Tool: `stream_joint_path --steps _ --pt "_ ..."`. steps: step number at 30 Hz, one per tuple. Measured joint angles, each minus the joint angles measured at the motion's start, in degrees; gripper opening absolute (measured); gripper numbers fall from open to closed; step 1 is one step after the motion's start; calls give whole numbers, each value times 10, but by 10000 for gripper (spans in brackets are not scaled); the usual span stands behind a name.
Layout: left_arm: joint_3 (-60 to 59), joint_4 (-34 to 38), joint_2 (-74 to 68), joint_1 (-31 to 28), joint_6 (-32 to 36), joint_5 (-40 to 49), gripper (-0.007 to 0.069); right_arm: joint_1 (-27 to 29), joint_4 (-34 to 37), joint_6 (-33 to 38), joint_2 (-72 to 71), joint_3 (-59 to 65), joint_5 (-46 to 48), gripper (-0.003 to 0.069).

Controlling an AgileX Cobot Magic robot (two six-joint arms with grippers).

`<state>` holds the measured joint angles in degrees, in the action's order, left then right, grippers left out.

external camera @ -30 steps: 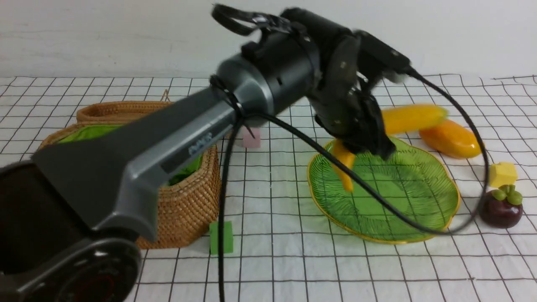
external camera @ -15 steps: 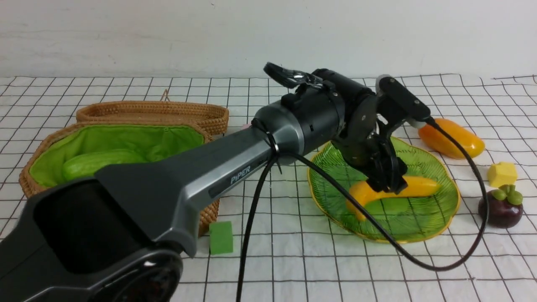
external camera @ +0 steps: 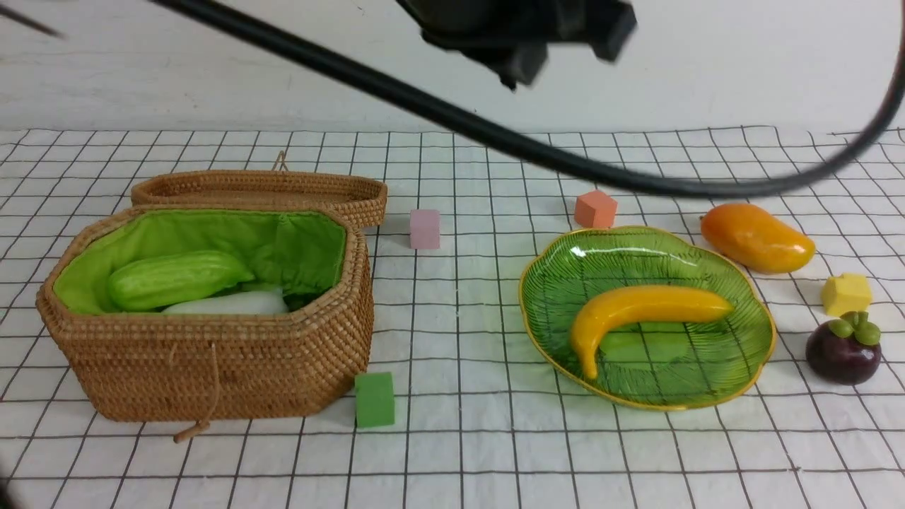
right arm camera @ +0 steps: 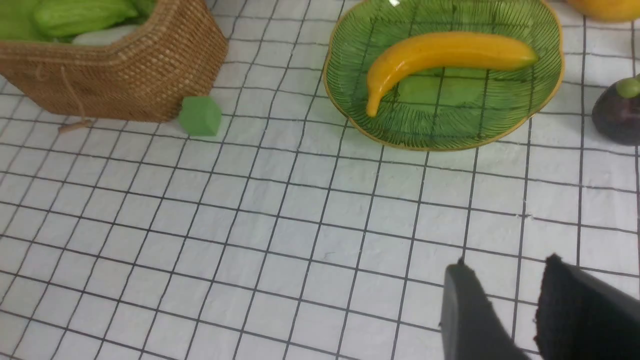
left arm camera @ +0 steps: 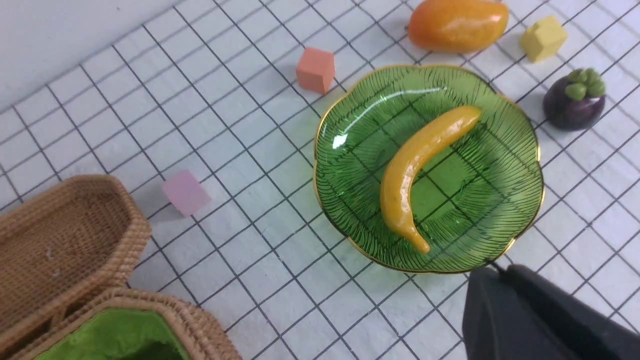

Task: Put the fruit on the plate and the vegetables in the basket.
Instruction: Use the right arm to grab a mangosteen and put it into the right plate

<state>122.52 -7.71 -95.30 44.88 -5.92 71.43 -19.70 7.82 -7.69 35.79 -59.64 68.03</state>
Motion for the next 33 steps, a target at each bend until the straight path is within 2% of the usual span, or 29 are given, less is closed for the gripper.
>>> stream_joint_path --steps 2,5,9,12,13,18,22,27,30,33 --pt "-25 0 28 0 -4 0 -13 0 0 2 25 0 -8 235" --pt "-138 0 132 0 -14 0 -13 0 8 14 84 0 -24 235" --pt "-349 0 285 0 -35 -54 -13 0 14 27 135 1 -40 235" --pt "-534 6 458 0 -60 -164 -13 0 14 28 162 1 -63 235" --pt "-557 7 468 0 -61 -171 -13 0 14 28 164 1 -65 235" --pt "-804 21 714 0 -111 -333 -13 0 16 28 202 1 -94 235" --pt "-905 20 816 0 -137 -368 -13 0 19 28 242 1 -104 237" --pt "-937 26 884 0 -140 -369 -13 14 8 27 303 -1 -119 238" --pt "-939 32 901 0 -124 -353 -13 59 8 27 355 -16 -119 238" --pt "-940 42 901 0 -87 -348 -13 136 9 28 409 -45 -122 238"
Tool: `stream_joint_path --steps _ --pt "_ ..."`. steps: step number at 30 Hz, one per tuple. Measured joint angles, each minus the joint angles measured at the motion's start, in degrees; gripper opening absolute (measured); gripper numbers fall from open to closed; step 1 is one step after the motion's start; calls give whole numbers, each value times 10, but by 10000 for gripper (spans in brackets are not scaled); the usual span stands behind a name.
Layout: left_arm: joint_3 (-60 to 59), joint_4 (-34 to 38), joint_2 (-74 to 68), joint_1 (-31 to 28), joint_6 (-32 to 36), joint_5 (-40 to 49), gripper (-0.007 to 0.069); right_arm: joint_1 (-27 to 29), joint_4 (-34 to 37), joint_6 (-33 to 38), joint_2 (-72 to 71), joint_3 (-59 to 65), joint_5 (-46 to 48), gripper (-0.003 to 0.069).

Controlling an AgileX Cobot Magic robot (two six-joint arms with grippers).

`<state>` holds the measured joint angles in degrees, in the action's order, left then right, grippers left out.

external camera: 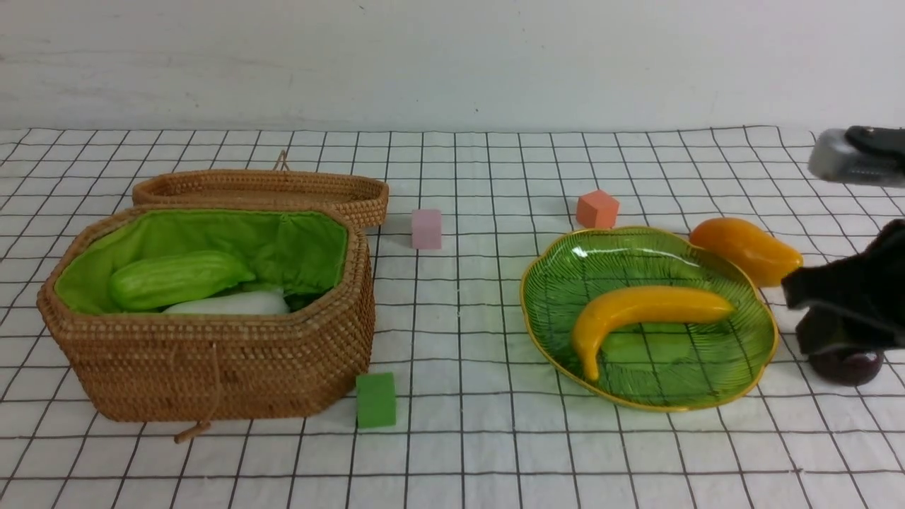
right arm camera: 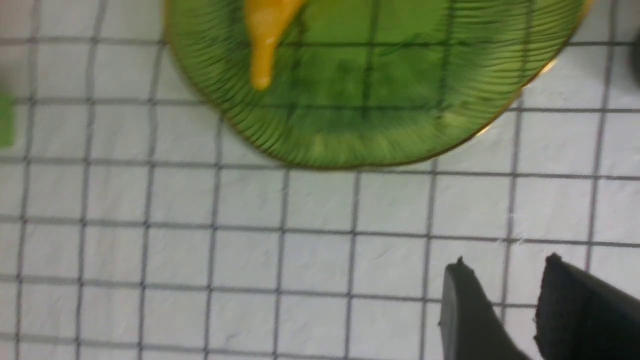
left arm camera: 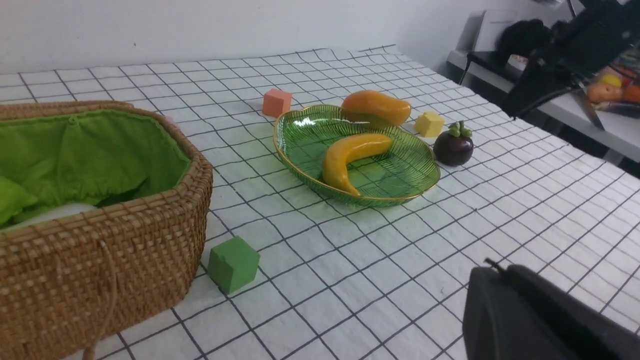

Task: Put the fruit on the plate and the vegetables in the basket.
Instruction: Use the right arm to grab a mangosteen and put it into the right plate

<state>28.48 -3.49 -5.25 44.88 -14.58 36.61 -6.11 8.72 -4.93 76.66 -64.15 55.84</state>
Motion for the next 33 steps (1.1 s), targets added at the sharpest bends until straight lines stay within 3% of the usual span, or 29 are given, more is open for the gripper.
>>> stream_joint_path --steps 7,11,16,18,23,33 --pt "0 62 0 0 88 -11 -13 133 -1 0 96 -53 -33 282" --pt "0 93 0 0 113 -29 -13 155 -4 0 150 -65 -76 410" --pt "0 98 0 0 120 -46 -13 155 -19 0 216 -84 -118 626" --pt "0 99 0 0 120 -46 -13 155 -21 0 242 -94 -121 668" --pt "0 101 0 0 120 -45 -13 155 -24 0 293 -104 -139 671" --pt "0 100 0 0 120 -45 -13 155 -27 0 367 -108 -177 601"
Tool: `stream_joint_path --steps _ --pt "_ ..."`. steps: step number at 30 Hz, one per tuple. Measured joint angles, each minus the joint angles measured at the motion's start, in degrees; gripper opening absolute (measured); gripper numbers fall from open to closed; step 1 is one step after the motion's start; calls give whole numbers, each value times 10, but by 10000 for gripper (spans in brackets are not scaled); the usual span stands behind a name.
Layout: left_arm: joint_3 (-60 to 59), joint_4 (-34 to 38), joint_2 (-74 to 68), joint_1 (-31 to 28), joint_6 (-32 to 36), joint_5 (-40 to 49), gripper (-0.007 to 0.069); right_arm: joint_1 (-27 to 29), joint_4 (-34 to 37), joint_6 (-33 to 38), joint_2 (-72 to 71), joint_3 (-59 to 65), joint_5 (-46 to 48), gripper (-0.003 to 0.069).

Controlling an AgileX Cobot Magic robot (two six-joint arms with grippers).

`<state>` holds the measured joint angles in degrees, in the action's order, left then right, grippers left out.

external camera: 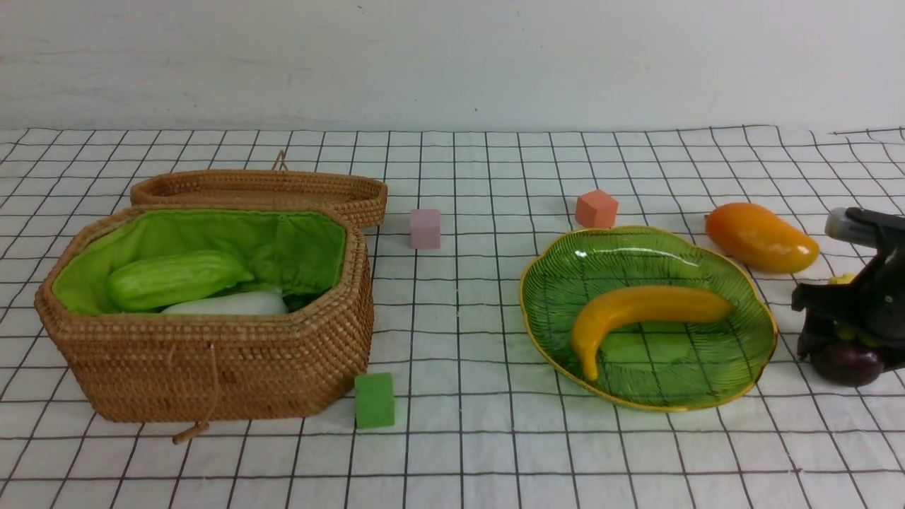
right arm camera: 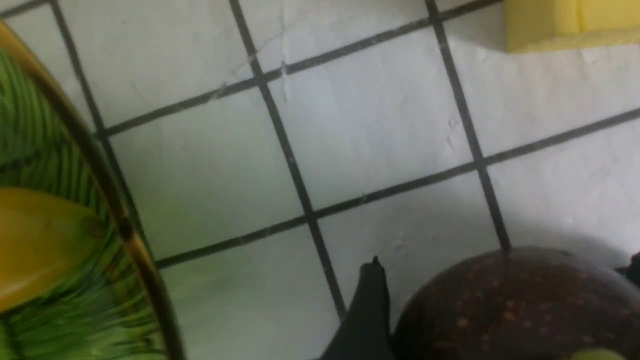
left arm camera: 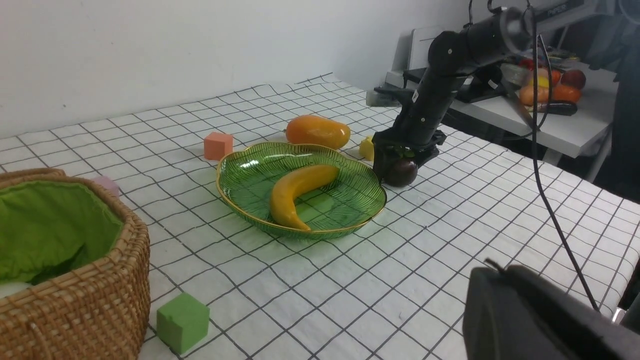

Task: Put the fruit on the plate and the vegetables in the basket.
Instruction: Use the right arm to grab a mangosteen and put it into the right plate, then use the right arm to grab a mango and put it into the right plate

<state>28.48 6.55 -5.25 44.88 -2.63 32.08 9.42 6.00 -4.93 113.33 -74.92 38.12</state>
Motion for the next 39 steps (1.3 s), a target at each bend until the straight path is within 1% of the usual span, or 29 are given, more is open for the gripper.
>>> stream_joint_path --steps 3,9,13,15,17,18,19,20,21,22,26,28,29,30,31,35,39 --pt "0 0 0 0 0 0 -13 0 -1 0 3 -3 -1 574" --pt "0 0 0 0 0 0 -13 -1 -4 0 -6 -3 7 574" --pt "0 0 0 0 0 -1 -13 -5 16 2 -48 -2 38 574" --pt "0 -1 0 0 0 -9 -13 -25 42 29 -95 -2 50 574" --pt "0 -4 0 0 0 -26 -13 -67 71 66 -128 -2 60 574" --pt "0 -6 0 0 0 -31 -13 -83 82 78 -135 -2 64 574" --pt "0 -6 0 0 0 -33 -13 -87 84 84 -138 -2 66 574" --pt "0 -8 0 0 0 -40 -13 -122 96 103 -139 -2 72 574" --pt "0 -8 0 0 0 -41 -13 -126 97 107 -137 -2 73 574" --pt "0 -9 0 0 0 -43 -13 -153 98 120 -128 -2 78 574" --pt "0 -9 0 0 0 -43 -13 -179 83 135 -97 -2 76 583" --pt "0 -9 0 0 0 -43 -12 -182 70 137 -91 -1 73 636" --pt "0 -10 0 0 0 -43 -12 -182 69 137 -90 -1 72 646" --pt "0 -10 0 0 0 -43 -11 -182 55 143 -90 -1 71 673" --pt "0 -10 0 0 0 -43 -10 -182 50 145 -93 -1 71 678" --pt "0 -10 0 0 0 -43 -7 -182 37 147 -109 -8 88 666" --pt "0 -10 0 0 0 -46 -6 -172 13 148 -134 -54 105 601"
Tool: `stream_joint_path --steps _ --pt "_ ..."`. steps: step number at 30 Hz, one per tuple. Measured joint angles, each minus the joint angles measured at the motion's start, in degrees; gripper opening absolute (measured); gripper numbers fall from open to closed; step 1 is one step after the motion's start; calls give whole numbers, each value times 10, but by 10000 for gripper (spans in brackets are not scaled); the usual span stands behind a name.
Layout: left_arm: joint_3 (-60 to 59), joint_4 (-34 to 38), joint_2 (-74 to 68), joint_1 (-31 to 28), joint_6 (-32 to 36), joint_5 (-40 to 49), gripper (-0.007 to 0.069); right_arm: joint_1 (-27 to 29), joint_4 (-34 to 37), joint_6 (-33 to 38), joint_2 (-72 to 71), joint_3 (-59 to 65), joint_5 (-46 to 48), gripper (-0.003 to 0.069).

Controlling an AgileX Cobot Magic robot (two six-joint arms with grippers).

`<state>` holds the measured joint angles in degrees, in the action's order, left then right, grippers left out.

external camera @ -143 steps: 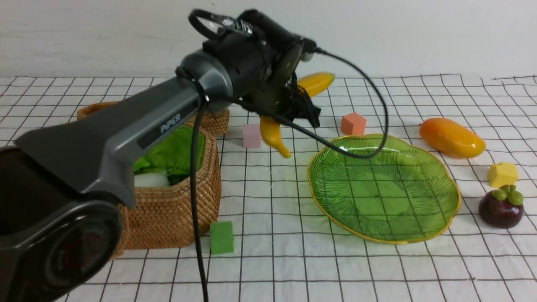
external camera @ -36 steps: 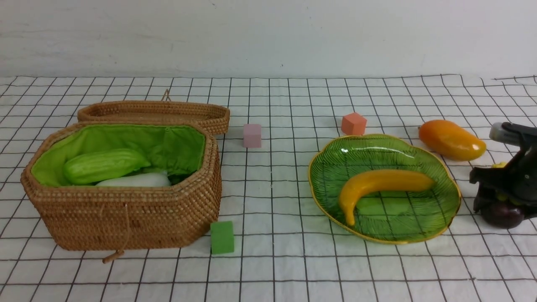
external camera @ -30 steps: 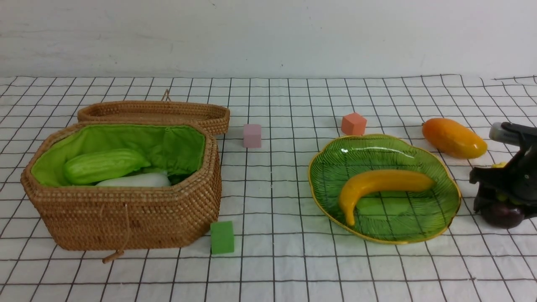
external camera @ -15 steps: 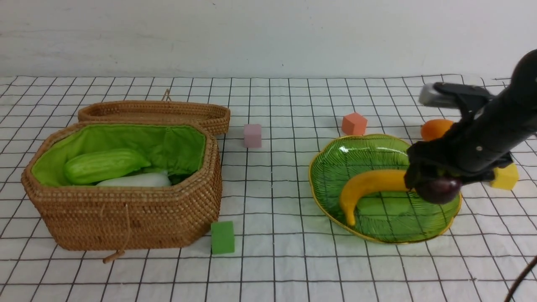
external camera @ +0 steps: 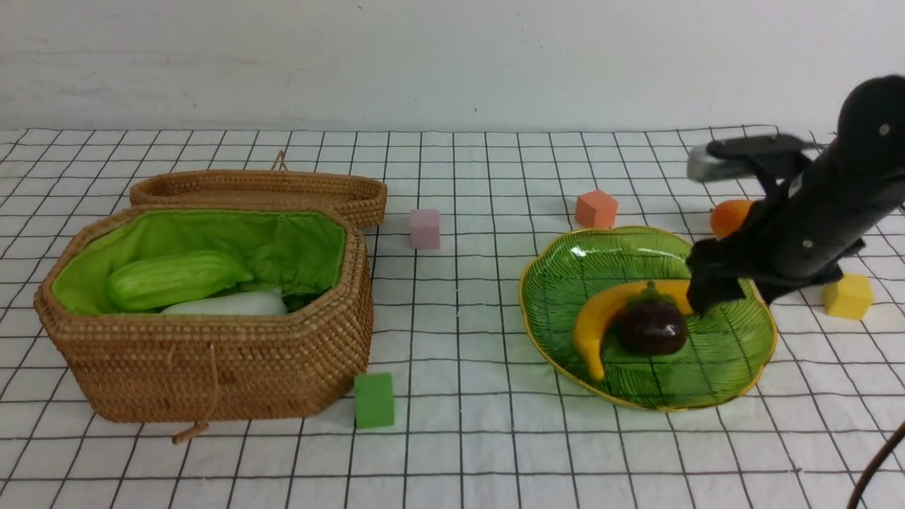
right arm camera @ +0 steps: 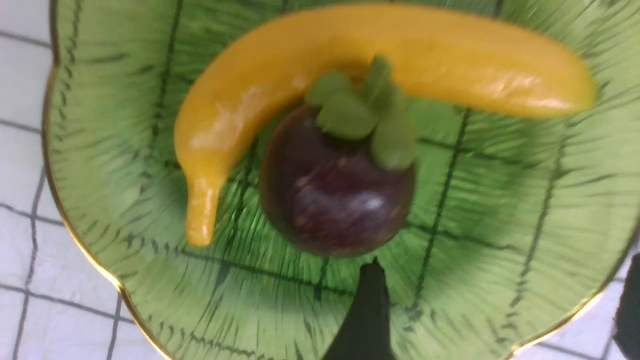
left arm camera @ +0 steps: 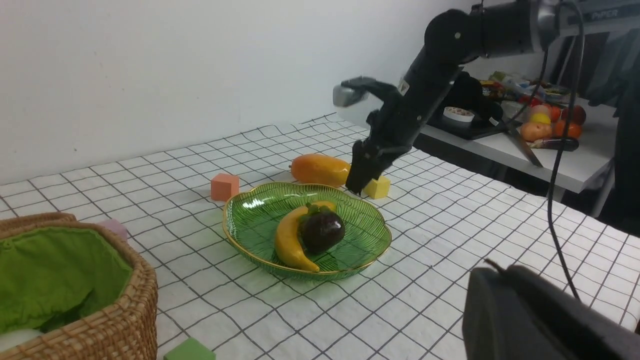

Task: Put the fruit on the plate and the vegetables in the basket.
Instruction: Use the right arm to grab a mango and put it into the right plate

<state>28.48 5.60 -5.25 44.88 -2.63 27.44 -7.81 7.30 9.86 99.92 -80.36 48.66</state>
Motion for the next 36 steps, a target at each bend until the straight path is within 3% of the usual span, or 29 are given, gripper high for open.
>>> stream_joint_path --steps 5,7,10,15,20,36 --pt "0 0 0 0 0 -10 -5 51 -4 36 21 -112 55 565" --pt "0 0 -1 0 0 -13 -3 93 21 109 74 -199 131 560" --pt "0 0 -6 0 0 -13 0 132 63 175 138 -281 169 560" --pt "0 0 -12 0 0 -11 6 155 79 261 229 -368 159 560" --pt "0 -1 -14 0 0 -4 11 157 82 371 305 -419 87 580" --pt "0 -19 -14 0 0 30 22 156 93 392 392 -432 -22 589"
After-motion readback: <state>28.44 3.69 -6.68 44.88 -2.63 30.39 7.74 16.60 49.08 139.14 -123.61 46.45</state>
